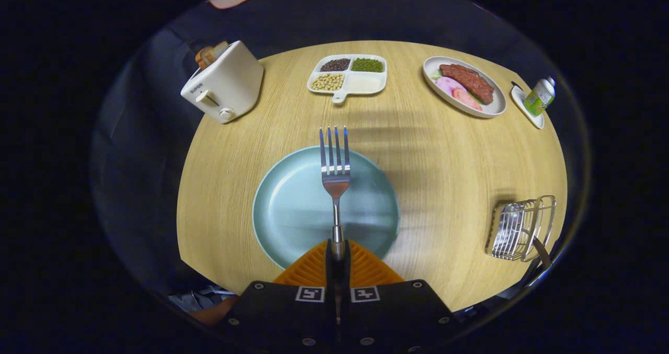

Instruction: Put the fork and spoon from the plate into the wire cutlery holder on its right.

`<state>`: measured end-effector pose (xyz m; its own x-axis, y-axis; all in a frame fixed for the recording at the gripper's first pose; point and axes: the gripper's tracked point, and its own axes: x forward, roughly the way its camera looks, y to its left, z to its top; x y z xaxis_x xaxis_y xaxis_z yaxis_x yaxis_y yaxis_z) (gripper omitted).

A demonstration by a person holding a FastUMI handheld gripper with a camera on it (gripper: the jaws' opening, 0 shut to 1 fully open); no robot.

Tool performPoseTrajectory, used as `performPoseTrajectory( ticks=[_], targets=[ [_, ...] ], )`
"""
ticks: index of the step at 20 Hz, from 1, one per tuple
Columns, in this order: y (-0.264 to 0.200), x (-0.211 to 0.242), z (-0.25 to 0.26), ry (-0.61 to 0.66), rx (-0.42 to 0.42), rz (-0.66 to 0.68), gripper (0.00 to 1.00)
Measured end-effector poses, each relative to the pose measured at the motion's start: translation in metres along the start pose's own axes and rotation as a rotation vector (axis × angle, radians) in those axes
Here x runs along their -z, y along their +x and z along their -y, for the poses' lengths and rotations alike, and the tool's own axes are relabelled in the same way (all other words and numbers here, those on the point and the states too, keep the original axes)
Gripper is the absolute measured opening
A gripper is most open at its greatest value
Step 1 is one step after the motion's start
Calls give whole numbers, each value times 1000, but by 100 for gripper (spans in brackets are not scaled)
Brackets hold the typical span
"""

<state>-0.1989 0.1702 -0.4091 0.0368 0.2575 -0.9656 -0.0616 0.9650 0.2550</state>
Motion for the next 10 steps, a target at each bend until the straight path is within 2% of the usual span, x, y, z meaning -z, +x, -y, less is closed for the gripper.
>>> performPoseTrajectory(
  ticks=[10],
  targets=[
    [-61, 14, 93, 148, 68, 109, 4]
  ],
)
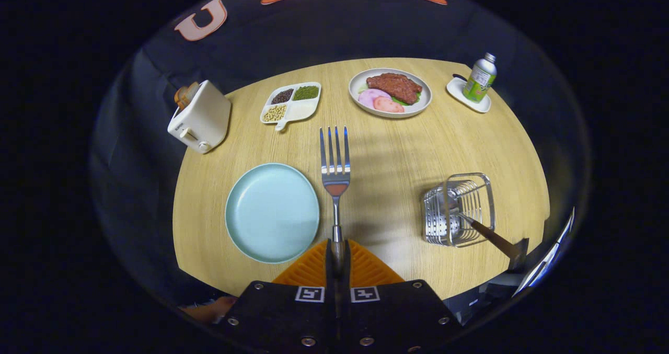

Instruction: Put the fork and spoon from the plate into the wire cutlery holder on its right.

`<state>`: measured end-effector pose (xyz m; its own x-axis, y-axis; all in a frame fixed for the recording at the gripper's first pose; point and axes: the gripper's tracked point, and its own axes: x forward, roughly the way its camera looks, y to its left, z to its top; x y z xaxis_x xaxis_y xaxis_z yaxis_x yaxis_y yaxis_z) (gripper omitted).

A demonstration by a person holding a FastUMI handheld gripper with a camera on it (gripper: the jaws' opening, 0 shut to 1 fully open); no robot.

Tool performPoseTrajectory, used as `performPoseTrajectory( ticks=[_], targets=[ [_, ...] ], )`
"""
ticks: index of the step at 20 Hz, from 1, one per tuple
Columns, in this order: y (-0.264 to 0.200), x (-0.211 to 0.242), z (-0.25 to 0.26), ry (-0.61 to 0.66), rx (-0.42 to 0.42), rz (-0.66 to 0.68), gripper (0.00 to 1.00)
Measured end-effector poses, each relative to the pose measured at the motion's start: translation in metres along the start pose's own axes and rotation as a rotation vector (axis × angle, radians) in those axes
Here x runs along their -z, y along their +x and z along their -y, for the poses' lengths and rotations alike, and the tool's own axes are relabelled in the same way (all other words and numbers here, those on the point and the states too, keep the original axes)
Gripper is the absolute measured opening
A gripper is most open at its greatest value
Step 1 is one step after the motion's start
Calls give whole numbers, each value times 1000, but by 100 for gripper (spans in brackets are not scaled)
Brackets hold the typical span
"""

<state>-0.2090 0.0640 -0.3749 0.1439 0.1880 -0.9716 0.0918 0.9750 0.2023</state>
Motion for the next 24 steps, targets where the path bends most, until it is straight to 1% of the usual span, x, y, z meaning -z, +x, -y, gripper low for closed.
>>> performPoseTrajectory(
  ticks=[2, 6, 10, 13, 16, 18, 21, 24],
  targets=[
    [-20, 5, 23, 28, 17, 13, 4],
    [-32, 9, 62, 61, 58, 13, 4],
    [-36, 21, 94, 84, 87, -28, 4],
    [-36, 35, 113, 57, 111, -74, 4],
    [-34, 41, 117, 74, 90, -107, 4],
    [-33, 42, 118, 64, 81, -111, 4],
    [-35, 39, 123, 39, 97, -100, 8],
    [-37, 27, 123, 46, 79, -75, 11]
  ],
)
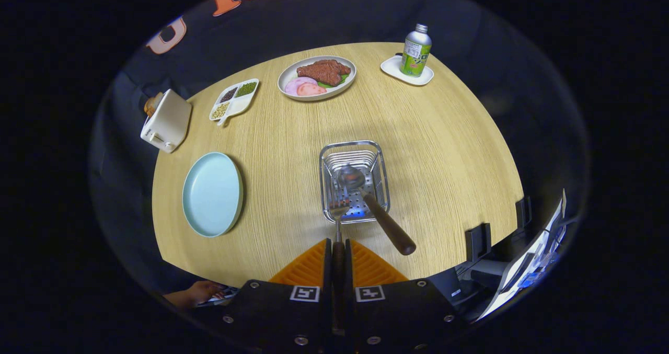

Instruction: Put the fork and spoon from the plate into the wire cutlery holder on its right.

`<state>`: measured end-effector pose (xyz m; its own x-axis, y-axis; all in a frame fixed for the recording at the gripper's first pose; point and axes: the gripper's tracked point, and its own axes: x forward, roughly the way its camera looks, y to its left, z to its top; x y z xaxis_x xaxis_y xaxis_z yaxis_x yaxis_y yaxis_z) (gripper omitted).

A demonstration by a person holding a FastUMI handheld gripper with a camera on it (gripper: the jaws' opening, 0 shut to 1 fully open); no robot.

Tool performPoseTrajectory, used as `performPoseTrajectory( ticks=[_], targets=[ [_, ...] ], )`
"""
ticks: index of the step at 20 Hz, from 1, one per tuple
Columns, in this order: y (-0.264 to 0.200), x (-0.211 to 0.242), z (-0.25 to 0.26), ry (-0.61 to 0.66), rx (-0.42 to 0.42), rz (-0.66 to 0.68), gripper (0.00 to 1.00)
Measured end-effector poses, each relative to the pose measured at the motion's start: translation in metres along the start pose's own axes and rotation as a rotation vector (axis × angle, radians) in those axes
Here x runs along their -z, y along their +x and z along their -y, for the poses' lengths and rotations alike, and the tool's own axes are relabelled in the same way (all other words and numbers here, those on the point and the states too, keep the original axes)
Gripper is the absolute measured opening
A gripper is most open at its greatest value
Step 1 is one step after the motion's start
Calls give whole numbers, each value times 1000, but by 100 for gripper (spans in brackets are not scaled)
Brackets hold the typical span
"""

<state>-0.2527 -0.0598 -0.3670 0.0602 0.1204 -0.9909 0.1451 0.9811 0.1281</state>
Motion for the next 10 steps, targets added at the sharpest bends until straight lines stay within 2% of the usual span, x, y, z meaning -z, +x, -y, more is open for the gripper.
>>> performPoseTrajectory(
  ticks=[4, 7, 9, 10],
  targets=[
    [-16, -28, -3, 16, -43, 100, 11],
    [-37, -65, -8, 9, -80, 250, 13],
    [-57, -93, -13, 2, -106, 374, 22],
    [-70, -107, -15, -7, -113, 447, 31]
  ],
)
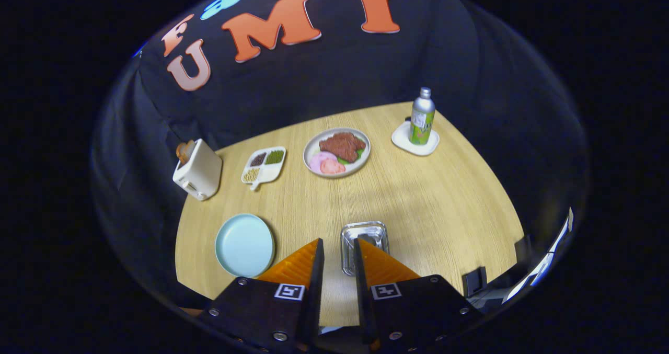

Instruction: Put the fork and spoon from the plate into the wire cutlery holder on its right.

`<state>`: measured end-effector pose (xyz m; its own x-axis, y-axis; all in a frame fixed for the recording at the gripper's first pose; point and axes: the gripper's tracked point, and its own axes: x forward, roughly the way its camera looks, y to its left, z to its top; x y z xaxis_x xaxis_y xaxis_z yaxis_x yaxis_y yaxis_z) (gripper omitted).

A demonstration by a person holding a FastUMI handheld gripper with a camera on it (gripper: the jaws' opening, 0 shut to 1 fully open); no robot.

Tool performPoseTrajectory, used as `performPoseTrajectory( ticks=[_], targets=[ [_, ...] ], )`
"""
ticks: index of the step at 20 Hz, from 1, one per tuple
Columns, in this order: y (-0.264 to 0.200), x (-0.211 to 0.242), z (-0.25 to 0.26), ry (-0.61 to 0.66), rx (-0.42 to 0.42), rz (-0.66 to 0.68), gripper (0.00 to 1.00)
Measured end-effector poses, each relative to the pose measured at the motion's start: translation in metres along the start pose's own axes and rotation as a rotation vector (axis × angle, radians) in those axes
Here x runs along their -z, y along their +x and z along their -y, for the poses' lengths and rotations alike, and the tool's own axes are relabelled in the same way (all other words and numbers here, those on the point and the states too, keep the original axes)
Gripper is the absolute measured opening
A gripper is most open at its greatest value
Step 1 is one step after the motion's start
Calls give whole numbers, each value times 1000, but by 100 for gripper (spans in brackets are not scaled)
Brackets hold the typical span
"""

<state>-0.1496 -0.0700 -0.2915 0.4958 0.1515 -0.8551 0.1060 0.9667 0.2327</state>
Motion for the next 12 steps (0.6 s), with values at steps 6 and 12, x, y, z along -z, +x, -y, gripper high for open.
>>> performPoseTrajectory(
  ticks=[6, 12],
  targets=[
    [-44, -100, -7, -45, 3, 383, 72],
    [-94, -168, 0, -104, 89, 678, 87]
  ],
)
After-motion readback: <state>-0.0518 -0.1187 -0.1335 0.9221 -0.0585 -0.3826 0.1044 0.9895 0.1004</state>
